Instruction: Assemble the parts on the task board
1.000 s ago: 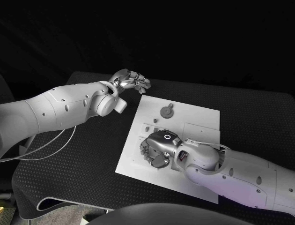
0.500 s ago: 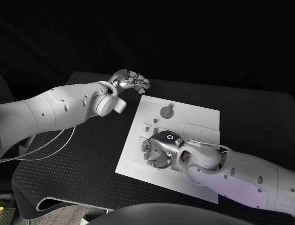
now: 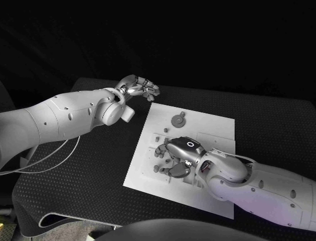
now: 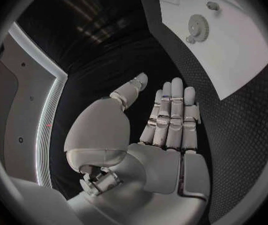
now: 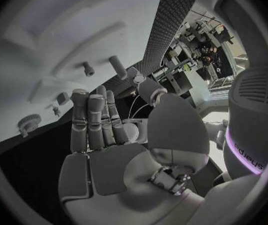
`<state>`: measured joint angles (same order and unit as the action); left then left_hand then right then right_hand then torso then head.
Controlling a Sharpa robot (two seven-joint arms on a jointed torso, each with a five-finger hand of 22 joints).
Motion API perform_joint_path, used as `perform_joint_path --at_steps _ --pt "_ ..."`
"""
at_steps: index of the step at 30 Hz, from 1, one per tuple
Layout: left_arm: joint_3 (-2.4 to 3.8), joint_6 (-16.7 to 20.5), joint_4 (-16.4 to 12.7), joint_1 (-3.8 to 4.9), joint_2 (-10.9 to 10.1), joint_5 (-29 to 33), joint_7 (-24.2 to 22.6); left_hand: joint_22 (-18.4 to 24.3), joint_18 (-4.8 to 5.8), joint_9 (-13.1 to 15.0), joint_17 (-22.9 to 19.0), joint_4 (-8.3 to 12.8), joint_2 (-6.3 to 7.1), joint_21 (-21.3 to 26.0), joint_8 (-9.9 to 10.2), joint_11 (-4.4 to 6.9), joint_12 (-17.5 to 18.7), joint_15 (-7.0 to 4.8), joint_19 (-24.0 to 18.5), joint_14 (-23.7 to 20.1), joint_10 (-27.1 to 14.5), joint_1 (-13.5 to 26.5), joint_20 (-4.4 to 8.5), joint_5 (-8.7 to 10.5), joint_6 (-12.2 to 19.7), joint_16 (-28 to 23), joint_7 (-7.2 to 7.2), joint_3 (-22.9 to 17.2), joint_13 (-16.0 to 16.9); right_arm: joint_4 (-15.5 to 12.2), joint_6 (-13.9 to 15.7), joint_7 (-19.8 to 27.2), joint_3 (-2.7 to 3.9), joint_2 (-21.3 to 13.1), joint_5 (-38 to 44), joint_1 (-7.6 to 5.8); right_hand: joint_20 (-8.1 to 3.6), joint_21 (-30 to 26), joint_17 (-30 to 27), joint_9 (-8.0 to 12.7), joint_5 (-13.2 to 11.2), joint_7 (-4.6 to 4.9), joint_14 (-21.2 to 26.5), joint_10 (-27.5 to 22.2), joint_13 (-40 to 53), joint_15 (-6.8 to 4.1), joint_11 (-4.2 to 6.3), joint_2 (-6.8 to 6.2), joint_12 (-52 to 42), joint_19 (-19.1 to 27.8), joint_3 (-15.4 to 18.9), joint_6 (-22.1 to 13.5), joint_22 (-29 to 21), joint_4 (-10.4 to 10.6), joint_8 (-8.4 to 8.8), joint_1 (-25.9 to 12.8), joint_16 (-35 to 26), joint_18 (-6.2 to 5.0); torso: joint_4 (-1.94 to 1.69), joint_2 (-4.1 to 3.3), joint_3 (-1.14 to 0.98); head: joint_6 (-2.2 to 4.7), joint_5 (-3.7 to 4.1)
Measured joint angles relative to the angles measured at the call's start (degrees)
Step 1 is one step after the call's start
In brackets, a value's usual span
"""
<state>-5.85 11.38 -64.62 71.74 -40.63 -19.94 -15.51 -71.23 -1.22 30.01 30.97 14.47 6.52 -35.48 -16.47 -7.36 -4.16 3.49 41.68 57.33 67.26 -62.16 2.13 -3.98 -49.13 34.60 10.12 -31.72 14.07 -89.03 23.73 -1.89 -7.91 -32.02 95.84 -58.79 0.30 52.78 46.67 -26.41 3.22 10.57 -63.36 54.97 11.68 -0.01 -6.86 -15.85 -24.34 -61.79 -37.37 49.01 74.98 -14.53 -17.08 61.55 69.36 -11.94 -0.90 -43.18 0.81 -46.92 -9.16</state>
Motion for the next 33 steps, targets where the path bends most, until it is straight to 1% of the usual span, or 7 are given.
perform_joint_path --at_steps 7,10,16,21,25,30,33 --pt "0.00 0.0 0.9 0.00 0.2 0.1 0.0 0.0 0.00 0.0 0.0 0.0 0.00 0.0 0.0 0.00 0.0 0.00 0.0 0.0 0.0 0.0 0.00 0.00 0.1 0.0 -0.14 0.0 0.0 -3.1 1.0 1.9 1.76 -5.6 -9.0 -4.12 0.01 0.0 -0.2 0.0 0.4 -0.26 0.0 0.2 0.0 0.00 0.22 0.04 -1.1 0.0 1.1 0.1 0.0 1.1 -0.34 -0.5 0.2 0.00 0.18 0.17 -0.03 0.82 0.64" --pt "-0.02 0.0 0.9 -0.02 0.4 0.5 0.0 0.0 -0.01 0.0 0.0 0.0 0.00 0.0 0.0 0.00 0.0 -0.17 0.0 0.2 0.0 0.0 0.00 0.00 0.1 0.0 -0.14 0.0 0.0 -3.9 0.8 2.5 1.79 -8.7 -12.6 -6.27 0.01 0.0 -0.3 0.0 0.8 -0.35 0.0 0.6 0.1 -0.01 0.63 0.48 -1.7 0.0 1.4 0.2 0.0 1.4 -0.35 -0.9 0.2 0.00 0.30 0.30 -0.04 1.13 0.94" --pt "-0.06 -0.1 2.0 -0.23 1.0 0.9 0.0 0.0 -0.01 0.0 0.0 -0.2 0.00 0.0 0.0 0.00 0.0 -0.21 0.0 0.2 0.0 0.0 0.00 0.00 0.1 0.0 -0.14 0.2 0.0 -3.9 -3.6 0.8 1.93 -13.7 -23.7 -9.33 0.02 0.0 -0.6 0.0 1.8 -0.93 -0.4 3.8 4.8 -1.89 2.13 2.50 -8.3 0.0 3.5 0.8 0.0 2.7 -0.66 -2.9 0.2 0.00 0.72 0.77 -0.07 1.67 1.70" --pt "-0.18 -0.2 2.8 -0.66 1.1 1.1 0.0 0.0 -0.02 0.0 0.1 -0.2 0.00 0.0 0.0 0.00 0.0 -0.21 0.0 0.2 0.0 0.0 0.00 0.00 0.1 0.0 -0.13 0.2 0.0 -3.4 -8.6 -3.8 1.94 -16.1 -31.8 -9.90 -0.78 0.0 -0.8 -0.5 2.1 -1.39 -1.4 4.7 12.2 -2.94 2.90 3.14 -16.8 -1.2 0.9 1.2 0.0 4.4 -1.02 -2.7 0.5 0.00 1.27 1.22 -0.14 1.90 2.41" --pt "-0.22 -0.4 2.9 -1.22 1.1 1.2 -0.1 -0.1 -0.02 0.0 0.1 -0.2 0.00 0.0 0.0 0.00 0.0 -0.20 0.0 0.2 0.0 0.0 0.00 0.00 0.1 -0.2 -0.13 0.2 0.0 -3.6 -12.9 -8.1 1.81 -18.4 -37.3 -9.87 -1.54 1.5 0.9 -1.3 1.2 -2.09 -2.0 2.4 25.9 -4.10 4.75 3.21 -32.0 -2.6 1.1 0.7 0.0 4.9 -1.04 -4.6 3.1 -0.02 1.67 1.57 -0.22 1.86 2.72" --pt "-0.22 -0.5 3.2 -1.72 1.0 1.6 -0.3 0.0 -0.02 0.0 0.2 -0.2 -0.27 0.0 0.0 0.00 0.0 -0.21 0.0 0.2 0.0 0.3 0.00 0.00 0.1 -0.2 -0.13 0.2 0.0 -3.8 -18.7 -15.1 1.69 -20.0 -41.9 -9.91 -2.14 4.6 4.2 -1.9 0.1 -2.77 -3.1 2.4 33.4 -4.87 5.43 5.44 -40.3 -3.8 1.7 1.1 0.0 9.5 -1.04 -10.8 6.9 -0.02 2.14 1.90 -0.36 1.66 3.05" --pt "-0.22 -0.6 3.2 -1.93 0.9 1.8 -0.4 -0.1 -0.02 0.0 0.2 -0.2 -0.27 0.2 0.0 0.00 0.0 -0.20 0.0 0.2 0.0 0.3 0.00 0.00 0.1 -0.4 -0.12 0.2 0.0 -4.1 -21.3 -18.6 1.42 -20.9 -43.6 -9.91 -2.59 5.5 5.7 -2.4 -0.1 -3.22 -3.8 3.3 36.2 -5.20 5.75 5.25 -42.8 -4.5 0.2 1.6 0.0 11.2 -1.39 -12.8 8.2 -0.03 2.33 2.08 -0.40 1.59 3.24"
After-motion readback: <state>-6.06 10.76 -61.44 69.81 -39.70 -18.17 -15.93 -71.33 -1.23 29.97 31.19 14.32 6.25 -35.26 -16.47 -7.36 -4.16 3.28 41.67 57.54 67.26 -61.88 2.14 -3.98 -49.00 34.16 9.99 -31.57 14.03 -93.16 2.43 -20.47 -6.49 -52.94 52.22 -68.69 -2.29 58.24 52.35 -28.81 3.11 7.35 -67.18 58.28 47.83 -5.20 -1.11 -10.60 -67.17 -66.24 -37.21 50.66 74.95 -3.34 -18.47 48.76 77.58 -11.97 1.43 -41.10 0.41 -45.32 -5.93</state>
